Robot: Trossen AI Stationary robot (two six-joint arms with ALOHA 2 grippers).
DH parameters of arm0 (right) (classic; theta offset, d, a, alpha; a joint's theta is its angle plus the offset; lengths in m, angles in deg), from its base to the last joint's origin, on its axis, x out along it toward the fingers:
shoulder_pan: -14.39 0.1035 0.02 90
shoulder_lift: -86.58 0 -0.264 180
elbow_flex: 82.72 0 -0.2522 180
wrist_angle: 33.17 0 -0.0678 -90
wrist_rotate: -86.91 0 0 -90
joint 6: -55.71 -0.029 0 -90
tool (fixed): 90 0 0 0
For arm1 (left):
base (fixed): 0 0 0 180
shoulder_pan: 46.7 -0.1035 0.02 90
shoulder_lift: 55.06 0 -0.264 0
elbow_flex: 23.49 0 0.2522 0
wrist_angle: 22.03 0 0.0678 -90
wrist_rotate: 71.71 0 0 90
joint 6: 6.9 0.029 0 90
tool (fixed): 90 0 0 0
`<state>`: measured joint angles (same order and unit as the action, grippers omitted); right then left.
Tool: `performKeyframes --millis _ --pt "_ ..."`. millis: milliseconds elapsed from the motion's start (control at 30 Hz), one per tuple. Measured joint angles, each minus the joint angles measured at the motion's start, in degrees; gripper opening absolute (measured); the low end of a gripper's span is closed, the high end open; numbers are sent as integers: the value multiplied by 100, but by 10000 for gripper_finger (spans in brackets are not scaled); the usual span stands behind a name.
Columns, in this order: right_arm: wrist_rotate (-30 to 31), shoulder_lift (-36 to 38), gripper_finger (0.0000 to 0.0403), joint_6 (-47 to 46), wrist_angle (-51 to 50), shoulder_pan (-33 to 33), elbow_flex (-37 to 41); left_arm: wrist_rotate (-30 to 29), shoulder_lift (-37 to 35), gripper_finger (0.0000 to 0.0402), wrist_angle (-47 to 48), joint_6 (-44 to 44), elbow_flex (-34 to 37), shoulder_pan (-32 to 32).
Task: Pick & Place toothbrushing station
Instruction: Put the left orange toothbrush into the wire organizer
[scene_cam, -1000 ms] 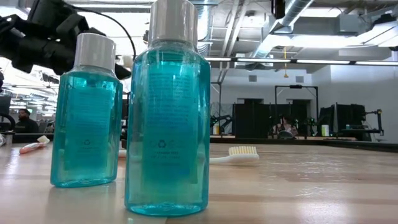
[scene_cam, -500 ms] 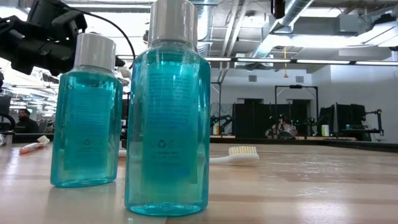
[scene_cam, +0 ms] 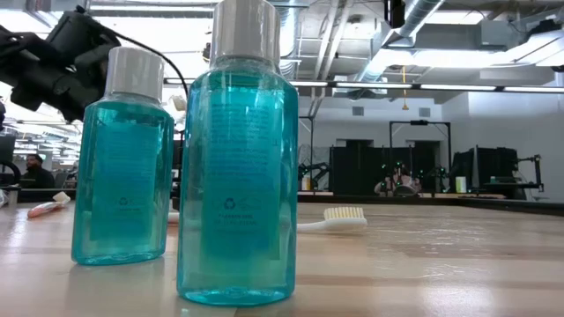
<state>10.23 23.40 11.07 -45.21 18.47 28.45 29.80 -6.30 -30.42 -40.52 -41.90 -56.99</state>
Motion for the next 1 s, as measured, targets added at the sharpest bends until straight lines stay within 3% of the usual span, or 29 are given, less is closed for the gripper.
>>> performKeyframes --millis 400,500,600,733,867,1000 --pt "-151 0 151 0 0 0 0 -248 -123 223 180 -206 -19 -373" --pt "-153 0 150 4 2 0 0 -592 -475 223 155 75 -176 -705" --pt "-299 0 147 33 0 -22 0 -459 -977 223 173 172 -443 -1330" --pt "-533 0 145 157 -4 -85 0 308 -1633 223 1403 355 -908 -2131" --pt "-644 0 145 256 -11 -138 0 593 -2109 223 2841 882 -1359 -2604" --pt "-699 0 147 457 -11 -177 0 808 -2335 223 3579 639 -1823 -2883"
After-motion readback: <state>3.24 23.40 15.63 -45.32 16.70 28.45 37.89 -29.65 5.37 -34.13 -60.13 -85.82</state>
